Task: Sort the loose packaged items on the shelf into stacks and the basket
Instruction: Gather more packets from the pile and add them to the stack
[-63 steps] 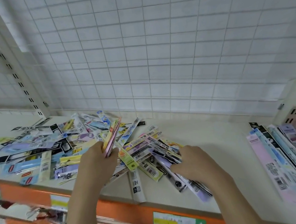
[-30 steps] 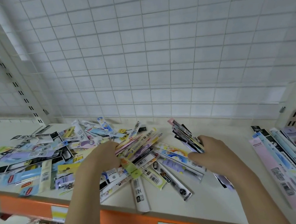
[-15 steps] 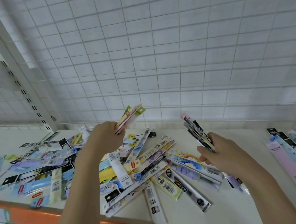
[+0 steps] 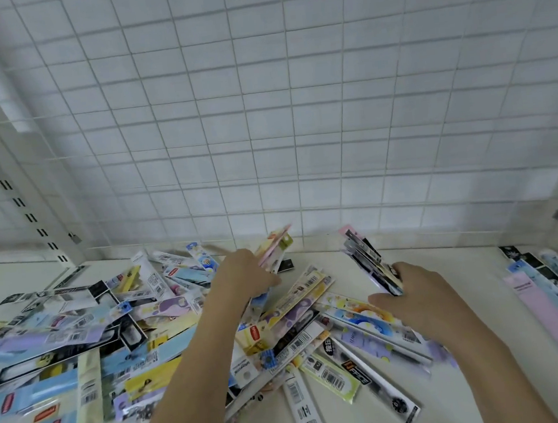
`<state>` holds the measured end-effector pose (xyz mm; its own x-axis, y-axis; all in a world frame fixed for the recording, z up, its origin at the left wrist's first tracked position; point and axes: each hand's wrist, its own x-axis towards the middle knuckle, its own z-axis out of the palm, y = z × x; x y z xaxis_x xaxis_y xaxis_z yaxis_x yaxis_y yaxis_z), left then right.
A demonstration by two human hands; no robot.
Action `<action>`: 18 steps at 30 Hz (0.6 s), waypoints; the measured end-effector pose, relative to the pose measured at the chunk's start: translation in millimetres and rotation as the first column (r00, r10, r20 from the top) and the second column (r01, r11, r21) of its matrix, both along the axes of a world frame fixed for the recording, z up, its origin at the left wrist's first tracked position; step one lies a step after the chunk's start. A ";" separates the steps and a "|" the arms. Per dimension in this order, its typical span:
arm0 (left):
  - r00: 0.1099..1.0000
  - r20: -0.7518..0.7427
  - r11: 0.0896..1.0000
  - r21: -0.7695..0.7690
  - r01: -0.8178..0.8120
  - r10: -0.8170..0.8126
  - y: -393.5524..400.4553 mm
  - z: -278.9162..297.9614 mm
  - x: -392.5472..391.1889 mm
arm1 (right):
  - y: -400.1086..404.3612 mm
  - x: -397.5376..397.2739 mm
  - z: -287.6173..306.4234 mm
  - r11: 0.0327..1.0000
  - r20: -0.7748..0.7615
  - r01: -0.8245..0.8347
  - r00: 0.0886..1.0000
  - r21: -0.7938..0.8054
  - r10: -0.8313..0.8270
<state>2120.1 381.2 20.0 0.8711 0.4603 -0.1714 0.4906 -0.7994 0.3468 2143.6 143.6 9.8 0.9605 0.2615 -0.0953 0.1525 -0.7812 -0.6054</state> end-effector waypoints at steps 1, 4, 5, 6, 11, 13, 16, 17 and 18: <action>0.999 -0.031 1.000 -0.003 0.012 -0.012 -2.7 -3.1 1.6 | -0.4 1.9 -0.1 1.000 0.003 0.021 1.000 0.002 -0.021; 0.998 -0.066 1.000 0.012 0.010 -0.009 -5.3 -5.5 4.9 | -1.1 7.0 0.6 0.998 0.006 0.063 0.998 0.018 -0.063; 0.998 -0.066 1.000 0.013 0.005 -0.004 -4.9 -3.9 5.6 | -0.7 8.5 1.8 0.997 0.009 0.068 0.998 0.020 -0.068; 0.998 -0.066 1.000 0.004 0.004 -0.004 -4.2 -2.2 6.4 | 0.4 9.5 2.7 0.998 0.011 0.065 0.998 0.022 -0.065; 0.994 0.082 0.961 -0.271 -0.054 0.079 -1.1 14.4 4.2 | 11.5 11.4 7.9 0.999 0.038 0.015 0.999 -0.032 -0.014; 0.980 0.150 0.909 -0.412 -0.060 0.133 0.9 26.8 1.4 | 16.3 11.2 8.2 1.000 0.047 0.007 0.999 -0.023 -0.006; 0.957 0.232 0.829 -0.559 -0.014 0.173 2.5 46.2 -7.2 | 21.5 11.1 8.5 1.000 0.047 0.002 0.999 0.014 -0.002; 0.948 0.266 0.806 -0.592 0.016 0.177 2.5 51.9 -11.1 | 22.6 10.9 8.6 1.000 0.048 0.000 0.999 0.026 -0.001; 0.934 0.307 0.783 -0.620 0.051 0.182 2.1 57.3 -15.2 | 23.3 10.8 8.7 0.999 0.049 -0.002 0.999 0.035 0.000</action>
